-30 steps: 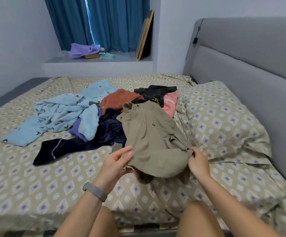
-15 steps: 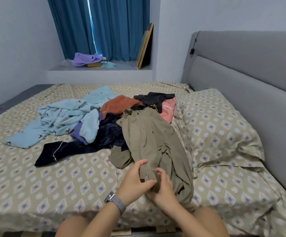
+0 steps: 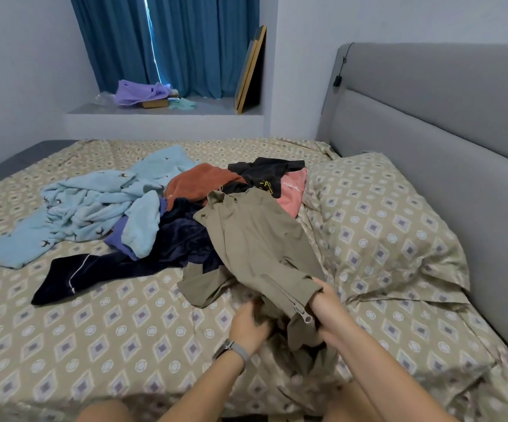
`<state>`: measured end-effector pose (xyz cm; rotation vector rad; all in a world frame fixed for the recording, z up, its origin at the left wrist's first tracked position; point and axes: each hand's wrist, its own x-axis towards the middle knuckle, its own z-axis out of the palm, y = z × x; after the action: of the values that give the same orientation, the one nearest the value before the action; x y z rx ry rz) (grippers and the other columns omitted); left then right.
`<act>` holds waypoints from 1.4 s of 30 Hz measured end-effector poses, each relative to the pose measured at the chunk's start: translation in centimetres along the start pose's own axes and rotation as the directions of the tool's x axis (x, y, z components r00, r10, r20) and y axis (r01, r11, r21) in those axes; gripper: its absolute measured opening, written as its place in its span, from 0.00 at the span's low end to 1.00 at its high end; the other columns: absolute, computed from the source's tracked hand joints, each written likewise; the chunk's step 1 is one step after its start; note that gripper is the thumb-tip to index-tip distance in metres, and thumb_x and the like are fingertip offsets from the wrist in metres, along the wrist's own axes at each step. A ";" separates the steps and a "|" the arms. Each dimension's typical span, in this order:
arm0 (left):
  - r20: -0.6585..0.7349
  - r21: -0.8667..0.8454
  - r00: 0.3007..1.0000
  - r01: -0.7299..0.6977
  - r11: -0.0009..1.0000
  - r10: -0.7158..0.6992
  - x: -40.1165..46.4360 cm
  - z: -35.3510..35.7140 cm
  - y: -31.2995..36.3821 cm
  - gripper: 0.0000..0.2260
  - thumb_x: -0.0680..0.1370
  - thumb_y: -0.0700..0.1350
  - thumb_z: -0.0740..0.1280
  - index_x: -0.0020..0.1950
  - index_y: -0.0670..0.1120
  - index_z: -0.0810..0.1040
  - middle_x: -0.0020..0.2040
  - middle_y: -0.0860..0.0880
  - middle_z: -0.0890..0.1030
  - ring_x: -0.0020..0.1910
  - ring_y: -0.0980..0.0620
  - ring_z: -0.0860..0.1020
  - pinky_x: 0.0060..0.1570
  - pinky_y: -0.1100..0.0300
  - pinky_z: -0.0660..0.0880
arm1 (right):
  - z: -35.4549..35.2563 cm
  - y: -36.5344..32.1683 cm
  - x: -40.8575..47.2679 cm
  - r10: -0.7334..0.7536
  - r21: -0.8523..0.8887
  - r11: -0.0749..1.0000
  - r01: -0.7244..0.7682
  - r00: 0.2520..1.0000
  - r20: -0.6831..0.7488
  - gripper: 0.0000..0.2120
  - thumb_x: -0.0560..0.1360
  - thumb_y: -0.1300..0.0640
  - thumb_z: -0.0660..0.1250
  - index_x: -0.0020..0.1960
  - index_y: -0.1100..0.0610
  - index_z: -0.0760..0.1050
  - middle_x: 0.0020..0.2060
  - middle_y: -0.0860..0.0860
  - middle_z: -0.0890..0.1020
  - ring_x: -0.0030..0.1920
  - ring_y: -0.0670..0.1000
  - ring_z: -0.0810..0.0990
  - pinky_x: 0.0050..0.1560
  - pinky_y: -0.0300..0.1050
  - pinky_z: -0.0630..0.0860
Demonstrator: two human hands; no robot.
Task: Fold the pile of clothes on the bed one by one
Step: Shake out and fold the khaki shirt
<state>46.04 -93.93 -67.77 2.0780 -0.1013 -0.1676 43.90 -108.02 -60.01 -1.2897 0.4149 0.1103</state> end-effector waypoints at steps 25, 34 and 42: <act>-0.239 0.353 0.925 0.367 0.861 -0.297 -5.3 -19.1 -17.1 0.08 0.75 0.37 0.59 0.44 0.49 0.74 0.33 0.41 0.79 0.37 0.39 0.78 0.41 0.52 0.73 | -10.3 9.1 0.6 -0.281 -0.772 0.626 0.112 0.956 -0.089 0.20 0.73 0.73 0.59 0.52 0.50 0.77 0.46 0.49 0.81 0.50 0.51 0.77 0.46 0.41 0.68; 0.090 0.239 0.945 0.287 0.928 -0.315 -7.6 -16.7 -16.3 0.16 0.77 0.28 0.55 0.54 0.45 0.76 0.41 0.53 0.76 0.37 0.58 0.71 0.35 0.70 0.66 | -8.8 16.0 -2.0 -0.166 -0.829 0.523 0.196 0.978 0.127 0.26 0.62 0.70 0.66 0.38 0.37 0.79 0.46 0.44 0.83 0.48 0.42 0.80 0.49 0.23 0.68; 0.069 -0.132 0.877 0.481 0.867 -0.476 -7.4 -17.0 -15.2 0.24 0.64 0.51 0.69 0.58 0.44 0.76 0.46 0.47 0.78 0.44 0.50 0.75 0.43 0.59 0.71 | -8.0 14.5 -1.5 0.148 -0.878 0.464 0.116 0.967 0.206 0.40 0.49 0.22 0.71 0.55 0.42 0.74 0.57 0.43 0.77 0.56 0.38 0.75 0.59 0.27 0.67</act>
<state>41.49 -70.85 -72.22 1.9179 0.4040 -0.4995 36.13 -111.23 -74.31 -2.3021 0.1086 0.5781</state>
